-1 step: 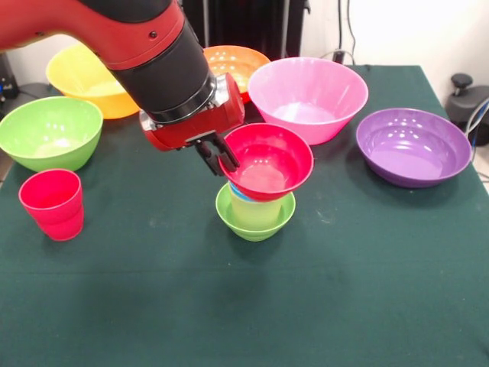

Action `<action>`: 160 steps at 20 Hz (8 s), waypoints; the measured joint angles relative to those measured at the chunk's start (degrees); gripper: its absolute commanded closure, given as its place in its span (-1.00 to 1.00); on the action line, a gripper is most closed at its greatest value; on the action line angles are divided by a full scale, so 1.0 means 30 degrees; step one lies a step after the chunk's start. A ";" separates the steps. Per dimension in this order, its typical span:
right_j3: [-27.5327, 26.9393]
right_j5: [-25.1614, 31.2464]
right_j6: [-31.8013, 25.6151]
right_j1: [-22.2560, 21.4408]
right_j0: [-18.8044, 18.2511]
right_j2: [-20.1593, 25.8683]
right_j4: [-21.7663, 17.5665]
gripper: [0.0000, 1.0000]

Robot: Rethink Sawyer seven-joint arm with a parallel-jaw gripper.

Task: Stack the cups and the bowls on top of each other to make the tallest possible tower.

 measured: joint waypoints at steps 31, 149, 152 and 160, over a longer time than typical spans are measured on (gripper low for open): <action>0.0559 -0.0004 0.0000 -0.0005 -0.0430 0.0030 -0.0345 1.00; 0.2106 -0.1596 0.0000 0.0025 -0.0919 0.0356 -0.1113 -1.00; 0.2104 -0.1596 0.0000 0.0025 -0.0919 0.0422 -0.1129 -1.00; 0.2104 -0.1596 0.0000 0.0025 -0.0919 0.0683 -0.1129 -1.00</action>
